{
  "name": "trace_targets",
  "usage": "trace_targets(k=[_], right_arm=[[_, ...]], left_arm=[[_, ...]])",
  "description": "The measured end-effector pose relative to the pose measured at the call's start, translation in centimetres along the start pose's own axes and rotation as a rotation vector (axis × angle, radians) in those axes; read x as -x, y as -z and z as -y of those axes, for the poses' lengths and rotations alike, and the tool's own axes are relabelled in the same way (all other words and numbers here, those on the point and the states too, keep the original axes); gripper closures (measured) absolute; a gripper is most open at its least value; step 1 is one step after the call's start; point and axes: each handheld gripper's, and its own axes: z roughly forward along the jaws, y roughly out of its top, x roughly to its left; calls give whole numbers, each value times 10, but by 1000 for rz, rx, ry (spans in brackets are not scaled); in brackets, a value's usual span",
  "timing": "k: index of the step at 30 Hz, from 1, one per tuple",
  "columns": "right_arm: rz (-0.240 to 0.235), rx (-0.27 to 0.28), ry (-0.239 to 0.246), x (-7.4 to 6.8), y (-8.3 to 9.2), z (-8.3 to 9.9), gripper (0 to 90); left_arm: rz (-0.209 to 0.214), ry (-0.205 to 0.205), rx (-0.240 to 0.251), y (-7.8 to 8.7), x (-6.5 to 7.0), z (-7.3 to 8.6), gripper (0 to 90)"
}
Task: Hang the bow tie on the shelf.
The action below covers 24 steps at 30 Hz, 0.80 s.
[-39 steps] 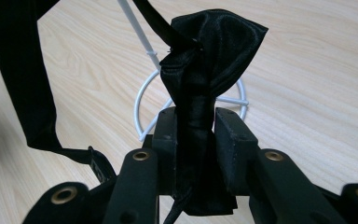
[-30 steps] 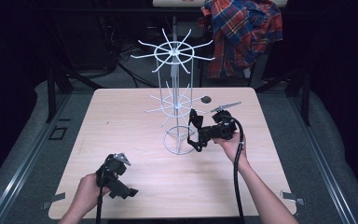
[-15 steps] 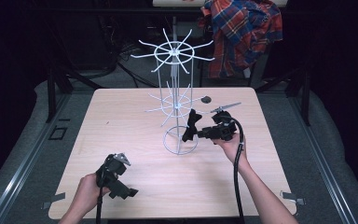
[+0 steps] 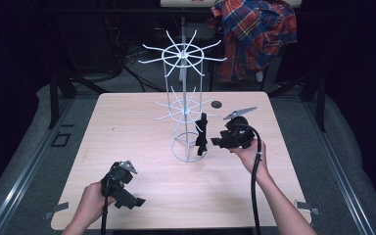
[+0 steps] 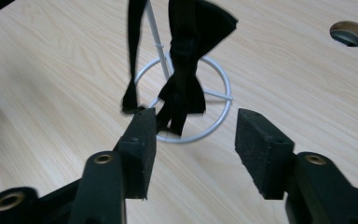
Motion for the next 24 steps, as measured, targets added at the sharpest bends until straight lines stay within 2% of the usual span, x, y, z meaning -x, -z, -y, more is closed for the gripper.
trace_targets(k=[2, 4, 6, 7, 8, 14, 24], right_arm=[[10, -4, 6, -1, 4, 2, 424], [25, -37, 16, -2, 11, 4, 390], [40, -39, 26, -2, 16, 8, 358], [21, -22, 11, -3, 16, 10, 340], [22, -28, 7, -3, 20, 12, 322], [59, 0, 10, -4, 35, 20, 256], [92, -6, 4, -4, 51, 36, 170]], left_arm=[[-1, 0, 0, 0, 0, 0, 2], [-3, -5, -3, 1, 0, 0, 1], [-1, -2, 4, 1, 0, 0, 2], [0, 0, 4, 1, 0, 0, 1], [0, 0, 5, 1, 0, 0, 1], [1, -1, 3, 1, 0, 0, 1], [0, -1, 2, 1, 1, 0, 1]])
